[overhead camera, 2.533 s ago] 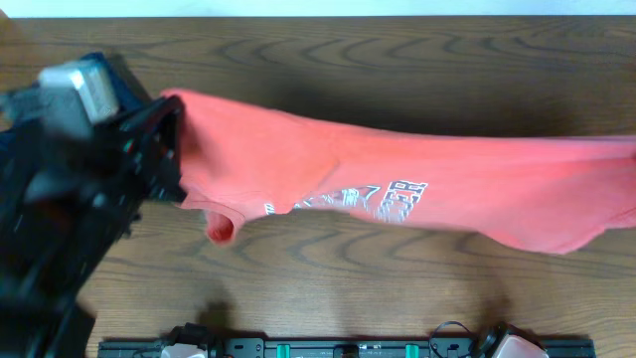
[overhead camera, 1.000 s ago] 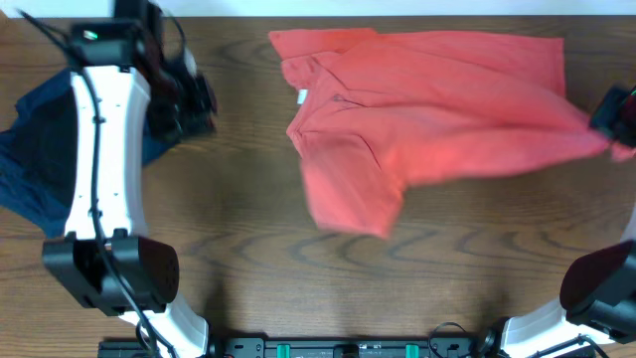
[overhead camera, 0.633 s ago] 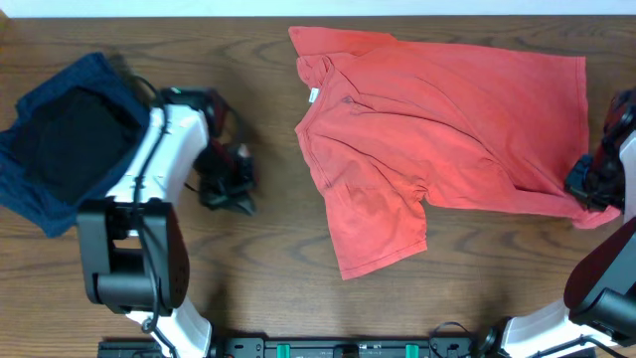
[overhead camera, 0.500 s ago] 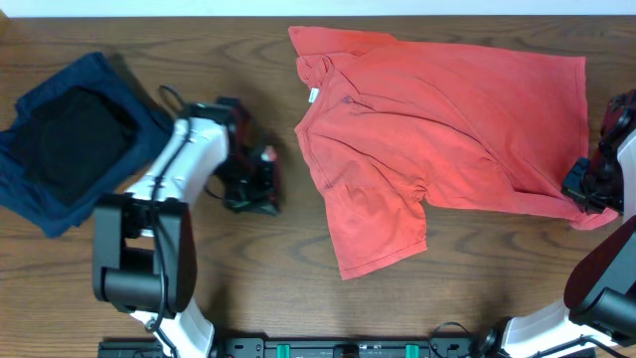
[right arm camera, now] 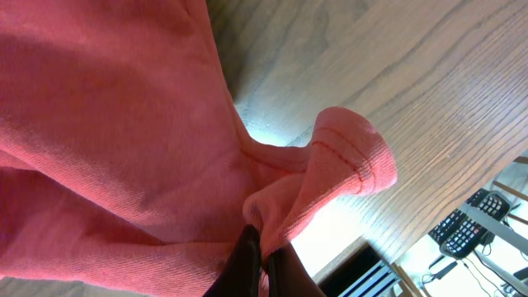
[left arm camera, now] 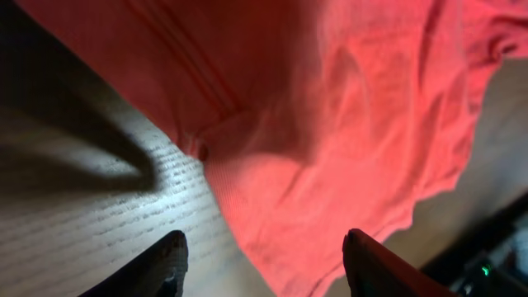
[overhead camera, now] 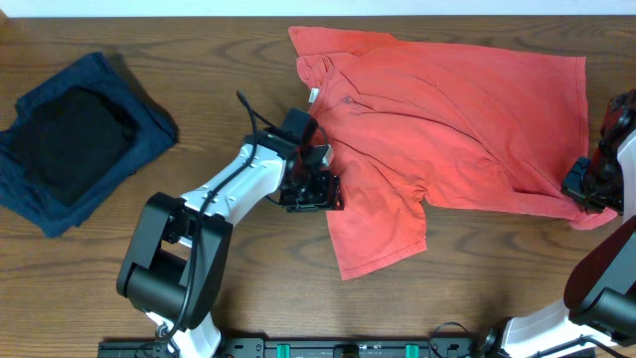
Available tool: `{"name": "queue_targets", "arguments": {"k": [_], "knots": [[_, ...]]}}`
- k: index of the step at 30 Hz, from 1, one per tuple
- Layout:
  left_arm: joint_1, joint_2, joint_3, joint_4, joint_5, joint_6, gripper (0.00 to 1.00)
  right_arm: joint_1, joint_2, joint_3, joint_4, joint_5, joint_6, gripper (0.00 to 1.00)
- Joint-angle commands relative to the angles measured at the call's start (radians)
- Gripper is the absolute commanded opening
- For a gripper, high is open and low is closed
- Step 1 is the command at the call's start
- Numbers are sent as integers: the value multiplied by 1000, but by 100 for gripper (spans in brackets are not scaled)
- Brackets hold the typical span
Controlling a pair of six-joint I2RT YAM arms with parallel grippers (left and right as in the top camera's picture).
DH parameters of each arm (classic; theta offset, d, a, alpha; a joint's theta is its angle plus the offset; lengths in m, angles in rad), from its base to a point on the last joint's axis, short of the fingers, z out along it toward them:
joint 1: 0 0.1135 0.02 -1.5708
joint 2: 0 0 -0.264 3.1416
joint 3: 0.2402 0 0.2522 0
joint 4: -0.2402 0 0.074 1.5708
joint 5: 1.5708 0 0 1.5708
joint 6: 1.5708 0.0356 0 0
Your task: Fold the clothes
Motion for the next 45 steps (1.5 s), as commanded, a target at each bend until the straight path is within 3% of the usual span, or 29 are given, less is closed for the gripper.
{"name": "queue_targets", "arguments": {"k": [1, 10, 12, 14, 16, 17, 21, 26, 32, 45], "knots": [[-14, 0, -5, 22, -81, -60, 63, 1, -3, -3, 3, 4, 21, 1], [-50, 115, -5, 120, -69, -138, 63, 1, -3, -3, 6, 3, 21, 1], [-64, 136, -5, 126, -69, -146, 59, 1, -3, -3, 6, 3, 21, 1], [-77, 147, -5, 125, -69, -145, 41, 1, -3, -3, 7, 3, 21, 1], [-82, 146, -5, 119, -70, -145, 10, 1, -3, -3, 10, 3, 21, 1], [-81, 143, -5, 114, -69, -145, 6, 1, -3, -3, 10, 3, 21, 1], [-53, 113, -5, 43, -80, -121, 6, 1, -3, -3, 6, 3, 21, 1], [56, 10, -5, -169, -262, -79, 6, -10, -3, -3, -7, 19, 21, 1], [159, -129, -5, -338, -266, -31, 6, -24, -3, -4, -76, 18, 34, 1], [161, -325, -5, -605, -265, -57, 6, -24, -3, -6, -212, 15, 53, 2]]}}
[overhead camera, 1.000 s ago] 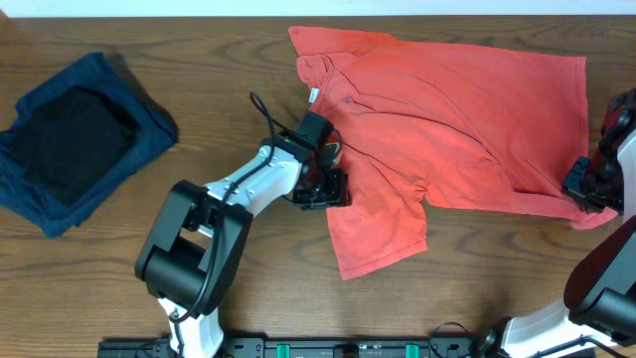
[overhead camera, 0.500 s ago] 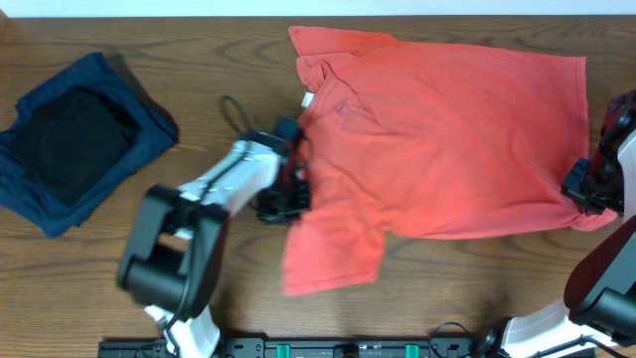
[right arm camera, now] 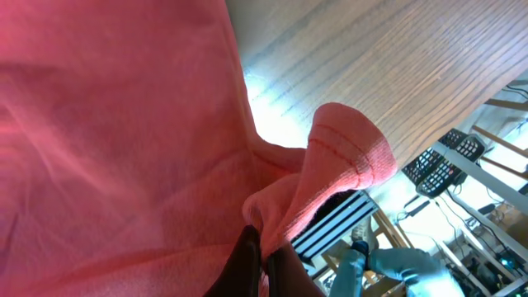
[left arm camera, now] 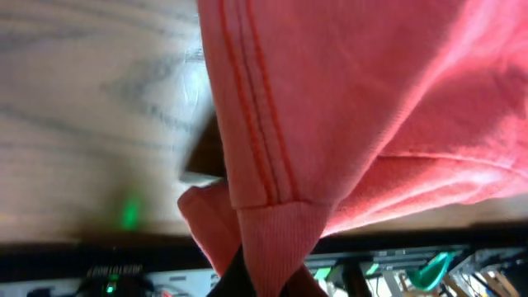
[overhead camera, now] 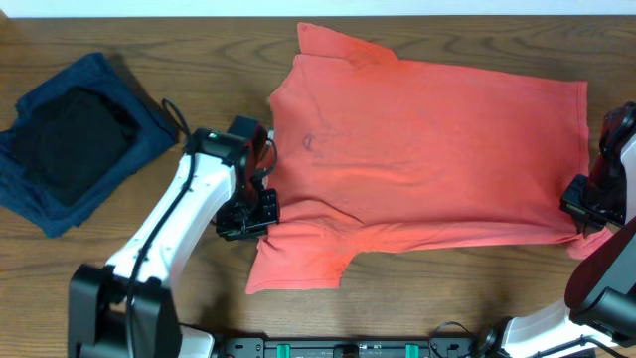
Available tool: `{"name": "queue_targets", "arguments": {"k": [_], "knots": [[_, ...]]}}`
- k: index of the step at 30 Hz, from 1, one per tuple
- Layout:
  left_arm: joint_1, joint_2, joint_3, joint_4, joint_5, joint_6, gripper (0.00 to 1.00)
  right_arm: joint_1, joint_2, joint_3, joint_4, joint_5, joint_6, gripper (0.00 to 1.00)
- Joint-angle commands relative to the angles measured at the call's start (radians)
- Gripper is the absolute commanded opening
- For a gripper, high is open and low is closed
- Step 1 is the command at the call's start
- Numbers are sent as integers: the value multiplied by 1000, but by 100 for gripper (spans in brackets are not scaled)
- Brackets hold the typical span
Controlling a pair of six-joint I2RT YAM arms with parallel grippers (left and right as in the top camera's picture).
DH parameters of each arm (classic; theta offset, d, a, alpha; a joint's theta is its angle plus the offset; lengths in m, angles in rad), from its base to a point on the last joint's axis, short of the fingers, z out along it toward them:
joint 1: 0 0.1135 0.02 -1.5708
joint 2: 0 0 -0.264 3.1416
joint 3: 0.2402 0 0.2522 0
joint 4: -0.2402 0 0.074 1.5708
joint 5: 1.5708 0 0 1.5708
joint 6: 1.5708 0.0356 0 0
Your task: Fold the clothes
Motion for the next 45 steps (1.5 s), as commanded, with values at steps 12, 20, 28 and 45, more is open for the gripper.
{"name": "queue_targets", "arguments": {"k": [12, 20, 28, 45], "knots": [[5, -95, -1, 294, -20, -36, 6, -8, -3, -6, 126, -51, 29, 4], [10, -53, -1, 620, -51, -90, 6, -7, -3, -8, 305, -99, 29, 5], [10, 67, -1, 809, -55, -96, 6, -7, 3, -14, 420, -99, 29, 5], [11, 220, -1, 1119, -151, -96, 6, -7, 160, -14, 593, -106, 29, 8]]}}
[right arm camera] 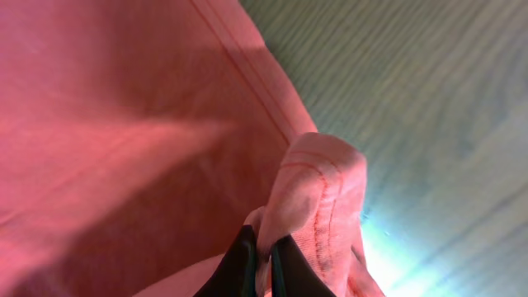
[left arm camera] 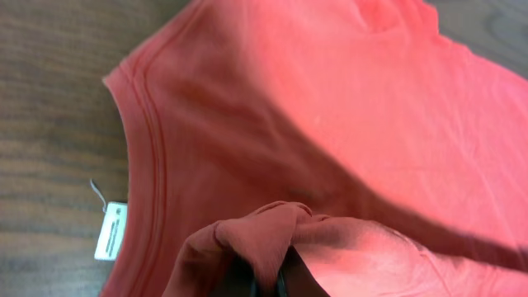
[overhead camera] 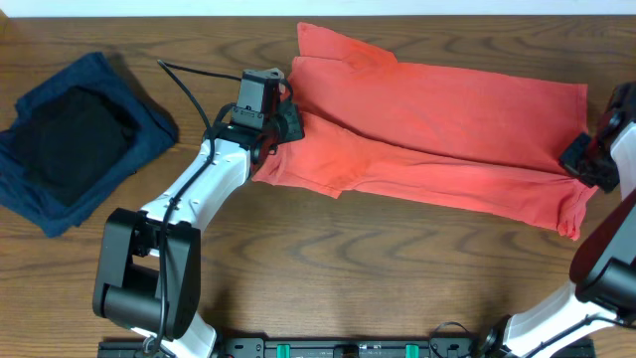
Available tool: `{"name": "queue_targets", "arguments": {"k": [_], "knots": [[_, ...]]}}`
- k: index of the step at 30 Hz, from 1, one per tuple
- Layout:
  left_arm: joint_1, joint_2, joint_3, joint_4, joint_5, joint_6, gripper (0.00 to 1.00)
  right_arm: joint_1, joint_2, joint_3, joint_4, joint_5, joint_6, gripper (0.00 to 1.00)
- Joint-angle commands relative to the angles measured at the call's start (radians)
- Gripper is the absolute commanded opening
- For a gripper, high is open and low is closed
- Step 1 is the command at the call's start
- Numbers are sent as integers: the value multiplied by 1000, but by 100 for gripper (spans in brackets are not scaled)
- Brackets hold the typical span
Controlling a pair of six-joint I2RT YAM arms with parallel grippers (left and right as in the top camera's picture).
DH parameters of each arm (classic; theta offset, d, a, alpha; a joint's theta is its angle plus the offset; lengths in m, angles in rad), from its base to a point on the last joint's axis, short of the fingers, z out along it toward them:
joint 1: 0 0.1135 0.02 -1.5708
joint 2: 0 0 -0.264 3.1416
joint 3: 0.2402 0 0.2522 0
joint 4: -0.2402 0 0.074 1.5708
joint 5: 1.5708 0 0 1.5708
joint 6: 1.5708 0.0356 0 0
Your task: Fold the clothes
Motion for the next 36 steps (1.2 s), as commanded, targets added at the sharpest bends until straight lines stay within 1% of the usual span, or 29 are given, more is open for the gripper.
{"name": "queue_targets", "arguments": {"k": [1, 3, 4, 5, 6, 7, 8, 12, 18, 21, 24, 28, 32, 36], "knots": [[6, 27, 1, 26, -39, -8, 6, -7, 35, -4, 21, 3, 14, 8], [6, 33, 1, 37, -39, -8, 7, -7, 41, -4, 39, -12, 14, 14], [6, 34, 1, 40, -39, -6, 15, -7, 42, -4, 51, -17, 14, 19], [6, 35, 1, 40, -39, 5, 29, -8, 41, -4, 65, -24, 14, 27], [6, 35, 1, 39, -39, 16, 40, -8, 38, -3, 70, -24, 14, 34], [7, 35, 1, 37, -39, 30, 45, -8, 33, -2, 70, -23, 13, 38], [8, 35, 1, 34, -39, 43, 47, -10, 27, -1, 69, -23, 13, 41], [25, 35, 1, -12, -36, 48, 48, -22, -8, 0, 29, -41, 1, 40], [21, 35, 1, -218, -30, 48, 48, -21, -16, -8, -168, -114, -32, 30], [15, 35, 1, -299, -30, 48, 48, -19, -16, -18, -216, -120, -33, 30], [5, 35, 1, -340, -29, 48, 48, -19, -16, -42, -223, -120, -53, 31], [-17, 36, -5, -342, -31, 49, 48, -19, -16, -102, -179, -120, -66, 32], [-37, 40, -36, -285, -31, 56, 48, -19, -16, -190, -76, -120, -65, 31], [-40, 41, -58, -232, -32, 57, 48, -23, -16, -222, -43, -92, -64, 32]]}}
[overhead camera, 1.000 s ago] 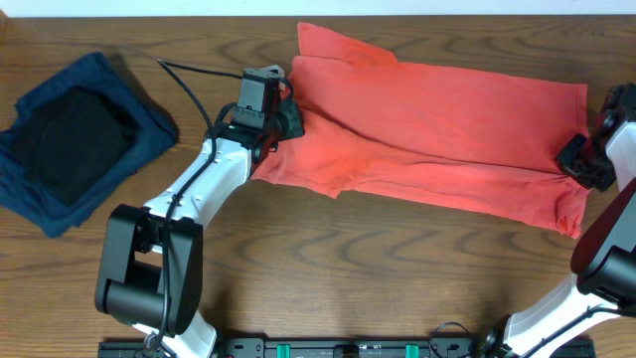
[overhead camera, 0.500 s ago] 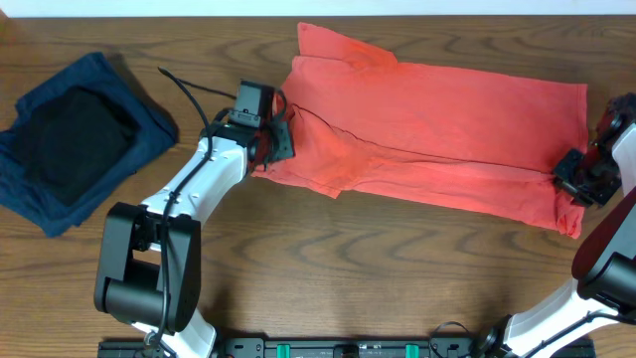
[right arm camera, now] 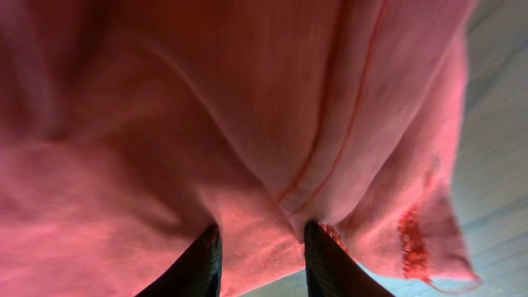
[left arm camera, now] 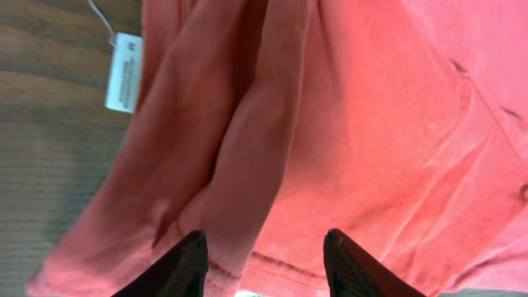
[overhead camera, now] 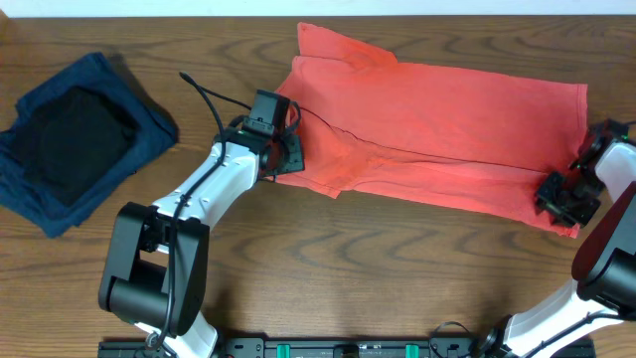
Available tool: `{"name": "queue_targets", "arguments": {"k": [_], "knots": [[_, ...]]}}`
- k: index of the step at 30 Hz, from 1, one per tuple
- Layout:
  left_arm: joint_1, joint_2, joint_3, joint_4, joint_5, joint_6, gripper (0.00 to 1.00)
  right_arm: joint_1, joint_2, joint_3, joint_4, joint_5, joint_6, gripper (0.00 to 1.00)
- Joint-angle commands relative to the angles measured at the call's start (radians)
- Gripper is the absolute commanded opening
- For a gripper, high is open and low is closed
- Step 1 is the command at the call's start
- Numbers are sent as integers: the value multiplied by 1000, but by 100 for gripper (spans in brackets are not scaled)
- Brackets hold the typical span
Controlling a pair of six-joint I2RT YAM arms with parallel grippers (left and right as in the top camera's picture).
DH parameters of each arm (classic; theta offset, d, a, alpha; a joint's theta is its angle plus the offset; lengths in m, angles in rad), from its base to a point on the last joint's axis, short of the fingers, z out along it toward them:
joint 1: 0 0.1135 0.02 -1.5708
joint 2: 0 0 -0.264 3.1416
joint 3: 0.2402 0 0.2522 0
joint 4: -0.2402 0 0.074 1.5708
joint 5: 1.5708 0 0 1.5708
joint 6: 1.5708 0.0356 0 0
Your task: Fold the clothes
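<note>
The red shirt [overhead camera: 437,129] lies folded lengthwise into a long band across the far middle and right of the table. My left gripper [overhead camera: 282,157] sits at the band's left end, open, its fingers spread over the cloth [left arm camera: 371,124] near the white label [left arm camera: 124,73]. My right gripper [overhead camera: 564,197] is at the band's near right corner, open too, with both fingers apart and pressed low over the shirt's hem [right arm camera: 355,140]. Neither one pinches cloth.
A folded dark blue pile of clothes [overhead camera: 75,139] lies at the far left. The brown wooden table [overhead camera: 397,288] stretches bare between the shirt and the near edge. The left arm's black cable arcs above the blue pile's right side.
Both grippers were shut on bunches of red cloth and are open now. The left one sits slightly nearer, the right one lower at the near right corner. The shirt stays folded.
First the shirt lay rumpled, my left gripper open by its sleeve and the right shut on the right hem. Then both were shut on it and it lay spread flat. Later the shirt was a doubled long band, still held. Now both are open.
</note>
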Motion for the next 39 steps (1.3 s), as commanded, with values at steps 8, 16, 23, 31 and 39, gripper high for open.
{"name": "queue_targets", "arguments": {"k": [8, 16, 23, 31, 39], "knots": [[1, 24, -24, 60, -135, 26, 48, -13, -22, -8, -2, 30, -12, 32], [1, 75, -24, 95, -140, 33, 19, -18, -24, 26, -40, 80, 0, 32], [2, 82, -24, 120, -142, 32, 6, -38, -26, 89, -55, 99, 3, 29], [6, 82, -24, 108, -141, 32, 6, -45, -26, 140, -84, 243, 18, 20], [6, 82, -24, 88, -141, 32, 6, -41, -26, 153, -58, -161, -156, 20]]}}
